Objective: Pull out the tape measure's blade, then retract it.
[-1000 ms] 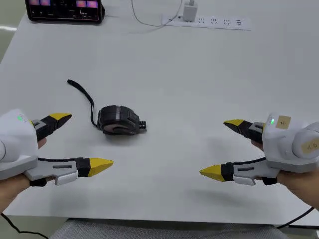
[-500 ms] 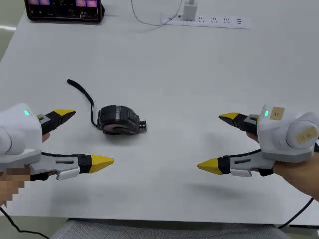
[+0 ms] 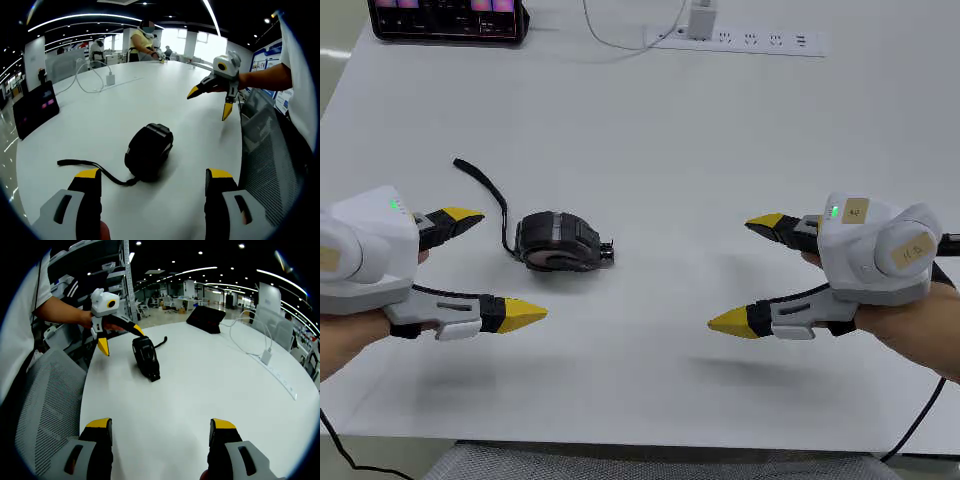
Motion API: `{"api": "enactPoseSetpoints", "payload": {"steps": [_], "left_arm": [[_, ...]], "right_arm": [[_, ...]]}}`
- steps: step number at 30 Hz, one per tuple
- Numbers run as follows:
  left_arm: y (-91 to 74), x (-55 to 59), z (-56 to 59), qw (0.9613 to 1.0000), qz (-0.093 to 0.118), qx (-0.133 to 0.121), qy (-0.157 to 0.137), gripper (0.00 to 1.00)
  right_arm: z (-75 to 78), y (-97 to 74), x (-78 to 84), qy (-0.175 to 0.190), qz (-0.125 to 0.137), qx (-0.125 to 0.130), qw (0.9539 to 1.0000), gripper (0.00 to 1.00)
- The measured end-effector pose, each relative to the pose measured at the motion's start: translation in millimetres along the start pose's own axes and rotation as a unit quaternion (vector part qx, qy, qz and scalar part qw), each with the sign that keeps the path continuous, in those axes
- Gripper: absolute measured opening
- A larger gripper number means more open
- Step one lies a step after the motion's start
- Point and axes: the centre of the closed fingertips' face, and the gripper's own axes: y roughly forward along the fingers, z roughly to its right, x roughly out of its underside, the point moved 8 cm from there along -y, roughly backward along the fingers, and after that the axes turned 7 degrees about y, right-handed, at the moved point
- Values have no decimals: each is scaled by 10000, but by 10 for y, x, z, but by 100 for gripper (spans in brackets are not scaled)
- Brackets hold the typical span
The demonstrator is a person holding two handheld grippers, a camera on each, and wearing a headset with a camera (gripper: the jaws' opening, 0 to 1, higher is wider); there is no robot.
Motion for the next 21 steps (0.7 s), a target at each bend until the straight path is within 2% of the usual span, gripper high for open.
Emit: {"api": "enactPoseSetpoints", "payload": {"steps": [13, 21], "left_arm": [[144, -40, -127, 9982, -320, 249, 439, 74], [251, -37, -166, 9948, -624, 461, 664, 68]], "right_arm": [[21, 123, -100, -243, -170, -198, 9994, 77], [55, 189, -158, -388, -250, -298, 9985, 77]]}}
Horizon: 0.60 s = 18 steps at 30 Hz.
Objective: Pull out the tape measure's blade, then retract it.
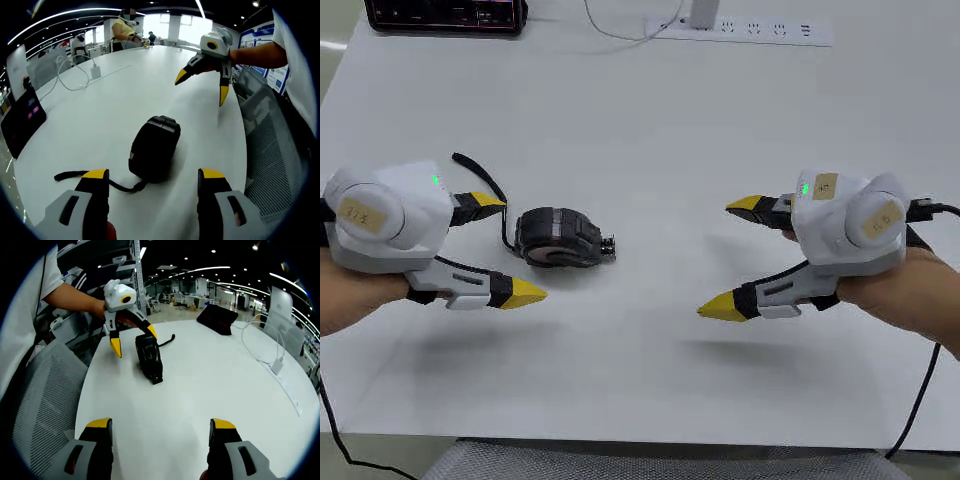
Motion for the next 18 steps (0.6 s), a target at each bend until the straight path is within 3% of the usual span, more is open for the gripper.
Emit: {"api": "enactPoseSetpoints", "payload": {"steps": [11, 18], "left_arm": [[102, -37, -55, 9982, -427, 226, 358, 54], [150, -58, -56, 9965, -573, 327, 510, 49]], "right_arm": [[16, 75, -30, -82, -57, -89, 9999, 77], [16, 95, -32, -90, -52, -114, 9999, 77]]}}
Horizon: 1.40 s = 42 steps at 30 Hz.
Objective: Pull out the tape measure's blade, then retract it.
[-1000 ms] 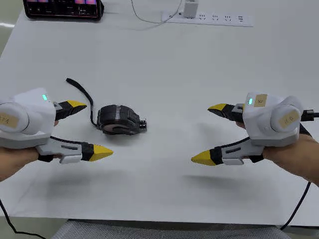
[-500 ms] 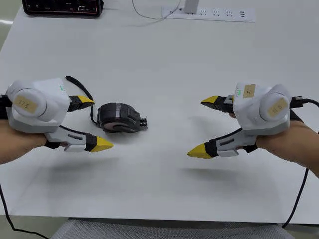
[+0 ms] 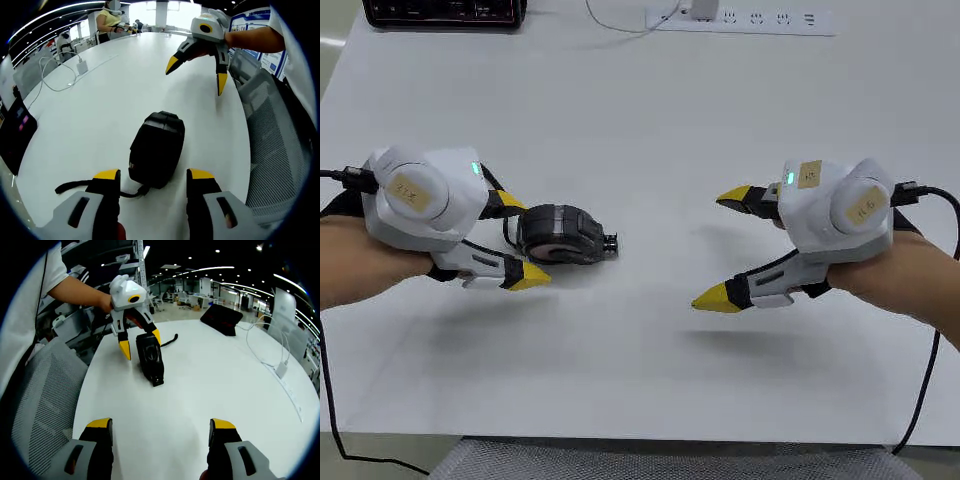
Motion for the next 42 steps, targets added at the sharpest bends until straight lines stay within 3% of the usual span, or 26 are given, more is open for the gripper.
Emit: {"api": "enactPoseSetpoints", "payload": {"steps": [12, 27, 42], "left_arm": [[70, 2, -18, 9996, -186, 49, 194, 34], [84, -22, -76, 9991, -235, 116, 326, 29], [94, -43, -62, 9944, -453, 163, 944, 27]], "right_arm": [[7, 57, -20, 24, 34, -62, 10000, 77], [1, 115, -59, 8, 88, -114, 9999, 74], [23, 203, -89, -93, 177, -82, 9998, 65]]}}
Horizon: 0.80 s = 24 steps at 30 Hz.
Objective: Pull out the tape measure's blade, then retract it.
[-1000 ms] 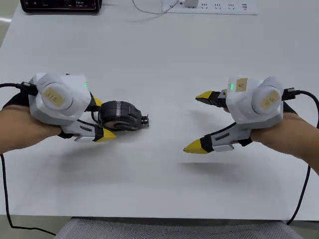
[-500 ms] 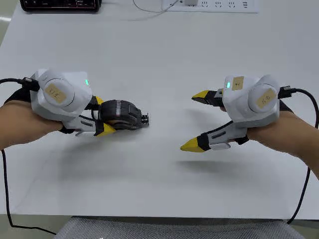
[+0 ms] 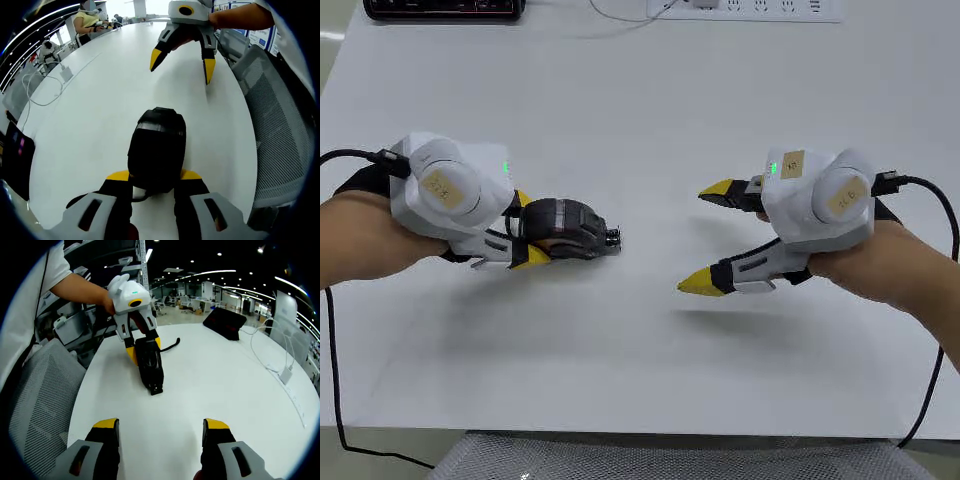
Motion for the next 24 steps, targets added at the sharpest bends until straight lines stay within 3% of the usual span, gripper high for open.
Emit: {"api": "enactPoseSetpoints", "payload": {"steps": [7, 24], "left_arm": [[4, -3, -10, 9999, 1, 71, 100, 27], [12, -3, -15, 9999, -1, 99, -106, 27]], "right_arm": [[13, 108, -48, -24, 58, -40, 10000, 63], [-20, 408, -160, -106, 266, -267, 9992, 51]]}}
